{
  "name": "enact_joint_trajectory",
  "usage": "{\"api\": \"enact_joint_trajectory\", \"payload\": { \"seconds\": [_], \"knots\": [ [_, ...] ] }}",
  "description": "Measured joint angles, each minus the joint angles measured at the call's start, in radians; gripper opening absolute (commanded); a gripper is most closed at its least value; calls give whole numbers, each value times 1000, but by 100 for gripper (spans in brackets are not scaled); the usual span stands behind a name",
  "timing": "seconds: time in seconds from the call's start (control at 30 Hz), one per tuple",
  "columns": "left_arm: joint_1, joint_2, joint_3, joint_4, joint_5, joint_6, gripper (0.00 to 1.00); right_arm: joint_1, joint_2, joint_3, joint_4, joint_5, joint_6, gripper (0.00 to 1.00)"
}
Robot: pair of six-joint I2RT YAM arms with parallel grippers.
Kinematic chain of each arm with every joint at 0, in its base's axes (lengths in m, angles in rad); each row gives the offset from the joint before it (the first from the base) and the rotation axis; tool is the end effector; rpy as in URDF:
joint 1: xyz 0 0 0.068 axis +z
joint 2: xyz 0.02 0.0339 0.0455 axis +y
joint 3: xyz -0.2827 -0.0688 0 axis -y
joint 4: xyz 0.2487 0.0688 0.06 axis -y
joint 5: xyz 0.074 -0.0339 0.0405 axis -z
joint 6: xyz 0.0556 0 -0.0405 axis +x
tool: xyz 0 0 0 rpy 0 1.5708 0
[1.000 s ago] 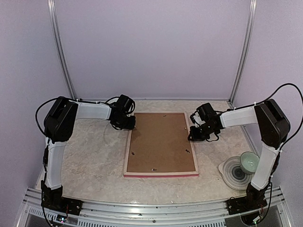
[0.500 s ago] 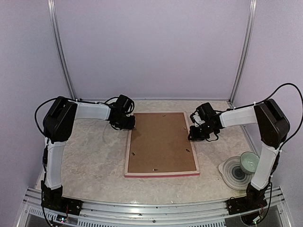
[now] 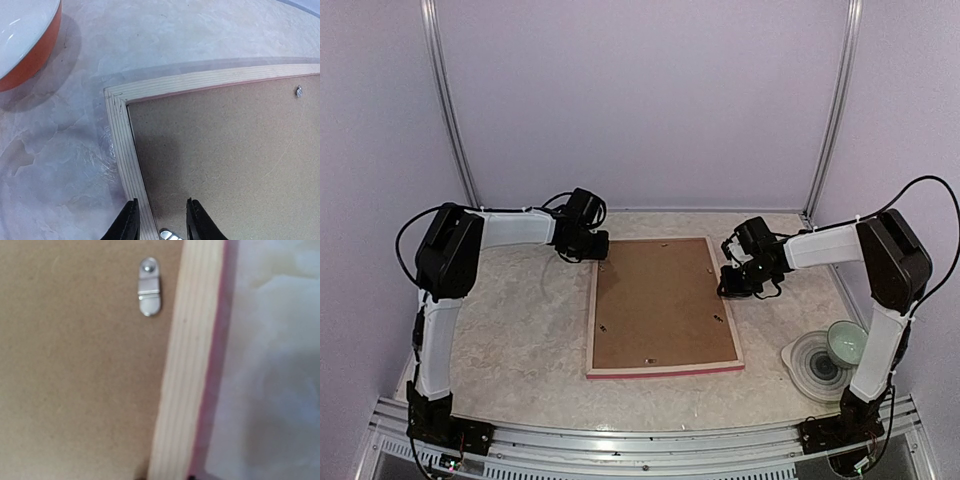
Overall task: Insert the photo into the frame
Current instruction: Press the fastener onto the backboard.
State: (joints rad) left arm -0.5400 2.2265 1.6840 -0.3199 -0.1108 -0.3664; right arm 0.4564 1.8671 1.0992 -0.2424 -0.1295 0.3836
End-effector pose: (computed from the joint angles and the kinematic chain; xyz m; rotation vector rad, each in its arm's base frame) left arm 0.4495 -0.2623 0.1624 0.1620 2.4397 -0.2739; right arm 0.3485 0.1791 0.1449 -0.1455 2.6394 0.4667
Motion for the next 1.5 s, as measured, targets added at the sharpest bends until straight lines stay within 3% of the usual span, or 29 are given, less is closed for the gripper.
{"api": "enact_joint_trajectory", "payload": {
  "seconds": [0.53, 0.97, 1.5],
  "knots": [
    [-26, 25, 3, -58, -86, 11, 32, 0, 1, 2, 0, 2, 0, 11],
    [-33, 7, -36, -101, -148, -4, 38, 0, 1, 2, 1, 2, 0, 11],
    [-33, -4, -62, -74, -114, -21, 26, 0, 1, 2, 1, 2, 0, 11]
  ]
}}
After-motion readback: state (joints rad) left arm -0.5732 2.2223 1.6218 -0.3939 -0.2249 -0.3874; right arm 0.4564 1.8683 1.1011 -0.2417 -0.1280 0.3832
